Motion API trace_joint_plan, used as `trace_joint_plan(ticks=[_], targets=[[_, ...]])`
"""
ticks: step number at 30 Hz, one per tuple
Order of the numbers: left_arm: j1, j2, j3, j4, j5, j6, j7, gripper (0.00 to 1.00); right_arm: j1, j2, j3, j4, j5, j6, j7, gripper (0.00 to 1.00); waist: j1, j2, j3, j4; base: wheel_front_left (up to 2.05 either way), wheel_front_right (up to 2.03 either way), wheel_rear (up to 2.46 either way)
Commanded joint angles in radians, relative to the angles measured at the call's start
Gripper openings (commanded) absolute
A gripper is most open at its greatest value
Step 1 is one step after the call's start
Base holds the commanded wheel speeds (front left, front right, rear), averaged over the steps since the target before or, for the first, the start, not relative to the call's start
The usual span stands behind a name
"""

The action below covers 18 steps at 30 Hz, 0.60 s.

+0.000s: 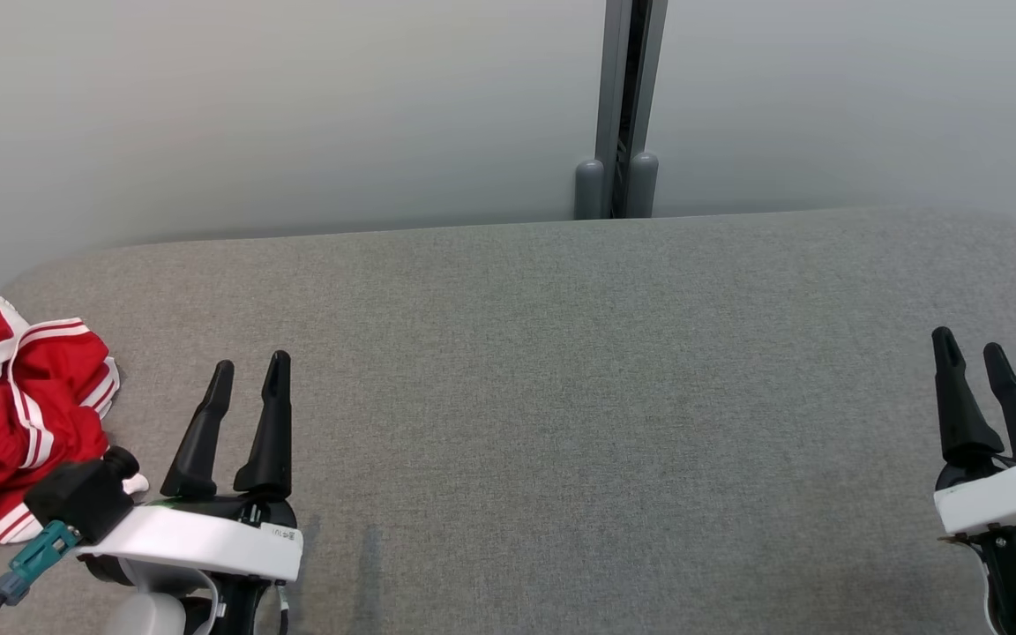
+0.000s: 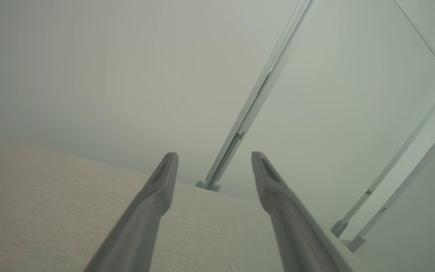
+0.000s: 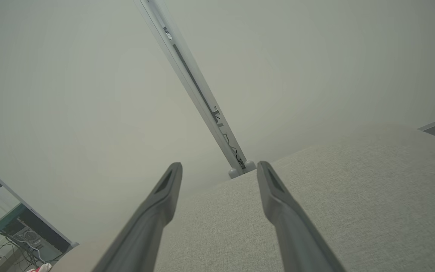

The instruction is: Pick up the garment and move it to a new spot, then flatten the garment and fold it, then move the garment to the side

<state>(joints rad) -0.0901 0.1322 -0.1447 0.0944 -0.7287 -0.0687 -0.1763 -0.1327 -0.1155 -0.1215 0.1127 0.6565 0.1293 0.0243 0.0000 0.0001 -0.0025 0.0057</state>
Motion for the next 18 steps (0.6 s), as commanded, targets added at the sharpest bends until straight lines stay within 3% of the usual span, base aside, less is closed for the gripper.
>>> trace_joint_plan(ticks=[1, 18], targets=[[-0.032, 0.011, 0.004, -0.013, 0.036, 0.007, 0.001, 1.00, -0.019, -0.007, 0.007, -0.009, -0.037, 0.002, -0.018, 1.00, 0.0000, -0.0001, 0.000, 0.000, 0.00, 0.00, 0.00], [-0.031, 0.032, 0.009, 0.024, 0.232, 0.042, 0.017, 1.00, -0.013, 0.009, 0.067, 0.048, -0.220, 0.002, -0.086, 1.00, 0.0000, -0.0001, -0.006, 0.001, 0.00, 0.00, 0.00]])
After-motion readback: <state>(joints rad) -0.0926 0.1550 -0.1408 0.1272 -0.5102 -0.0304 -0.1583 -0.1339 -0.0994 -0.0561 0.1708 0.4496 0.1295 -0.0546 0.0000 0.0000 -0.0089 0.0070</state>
